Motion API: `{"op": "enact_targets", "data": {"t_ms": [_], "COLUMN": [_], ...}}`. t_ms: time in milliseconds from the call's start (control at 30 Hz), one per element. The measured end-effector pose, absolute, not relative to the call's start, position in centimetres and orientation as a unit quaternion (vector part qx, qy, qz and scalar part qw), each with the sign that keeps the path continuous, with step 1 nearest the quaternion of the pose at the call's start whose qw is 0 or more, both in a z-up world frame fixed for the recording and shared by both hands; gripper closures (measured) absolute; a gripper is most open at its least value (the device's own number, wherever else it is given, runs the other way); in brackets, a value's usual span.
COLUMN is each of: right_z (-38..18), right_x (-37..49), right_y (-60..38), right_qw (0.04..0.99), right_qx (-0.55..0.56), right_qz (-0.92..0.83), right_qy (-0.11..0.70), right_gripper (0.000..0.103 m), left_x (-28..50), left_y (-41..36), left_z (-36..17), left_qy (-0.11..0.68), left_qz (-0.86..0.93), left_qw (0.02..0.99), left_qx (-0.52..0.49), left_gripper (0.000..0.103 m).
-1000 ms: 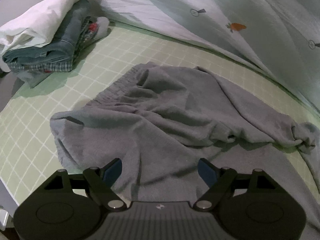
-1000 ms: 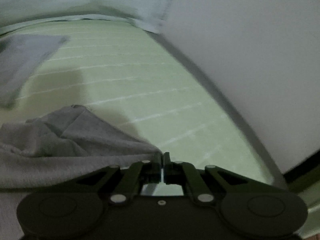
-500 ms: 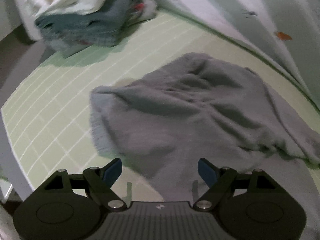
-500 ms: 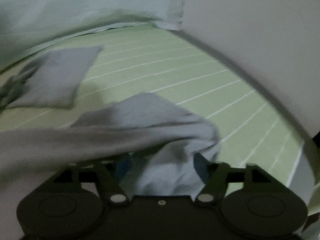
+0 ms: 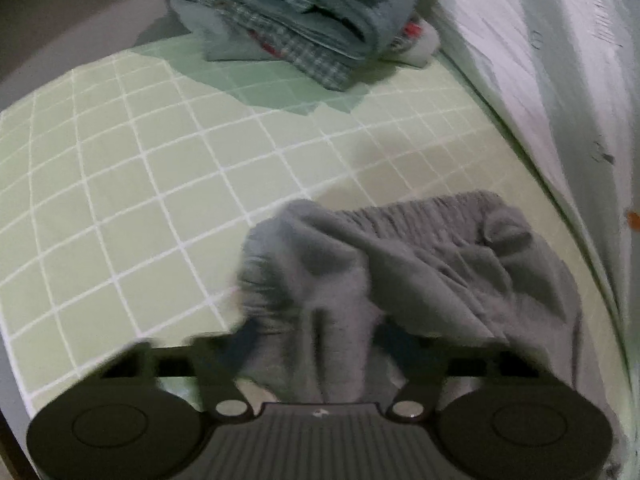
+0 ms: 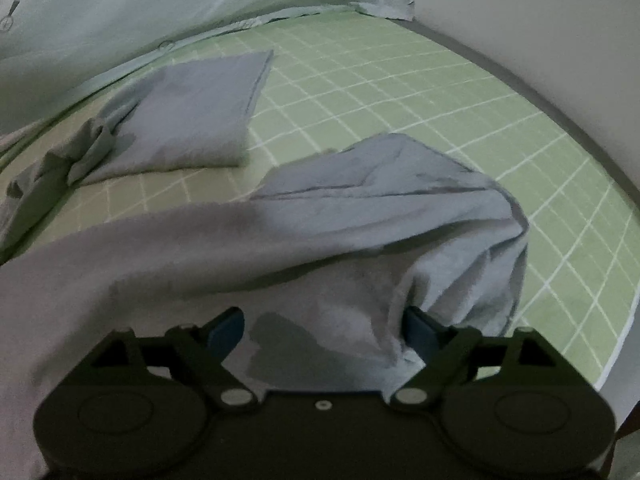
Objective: Fold clothes
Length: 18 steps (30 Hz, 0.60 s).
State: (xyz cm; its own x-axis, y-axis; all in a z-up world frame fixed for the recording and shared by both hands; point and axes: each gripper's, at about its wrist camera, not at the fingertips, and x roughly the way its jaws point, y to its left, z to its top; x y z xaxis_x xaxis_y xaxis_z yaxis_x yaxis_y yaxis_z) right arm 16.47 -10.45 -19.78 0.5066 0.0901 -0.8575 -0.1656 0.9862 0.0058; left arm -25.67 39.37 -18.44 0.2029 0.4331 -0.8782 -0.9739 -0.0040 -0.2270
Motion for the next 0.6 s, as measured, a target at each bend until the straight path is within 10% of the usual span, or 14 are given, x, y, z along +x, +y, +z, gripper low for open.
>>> {"op": "enact_targets", "data": {"t_ms": [67, 333, 500, 600], "right_z": [-19.8, -19.3, -18.2, -17.3], "right_x": [16.2, 14.3, 13.5, 14.3], "right_y": [-10.0, -9.0, -10.2, -11.5], "right_qw": [0.865, 0.850, 0.857, 0.869], "right_qx": [-0.039, -0.047, -0.039, -0.025], "right_qz": [0.084, 0.151, 0.183, 0.176], "right_qy": [0.494, 0.502, 0.481, 0.462], "right_gripper": [0.015, 0.012, 0.006, 0.005], "left_x": [-26.5, -29.7, -30.6, -29.7], "left_y": [39.6, 40.4, 40.0, 38.4], "left_z": [-18.0, -16.2, -14.7, -13.4], "left_qy": [0.307, 0.311, 0.325, 0.315], "left_qz": [0.573, 0.650, 0.669, 0.648], "left_qw": [0.629, 0.593, 0.581, 0.614], "left_qx": [-0.427, -0.360, -0.331, -0.322], "left_gripper": [0.085, 0.088, 0.071, 0.043]}}
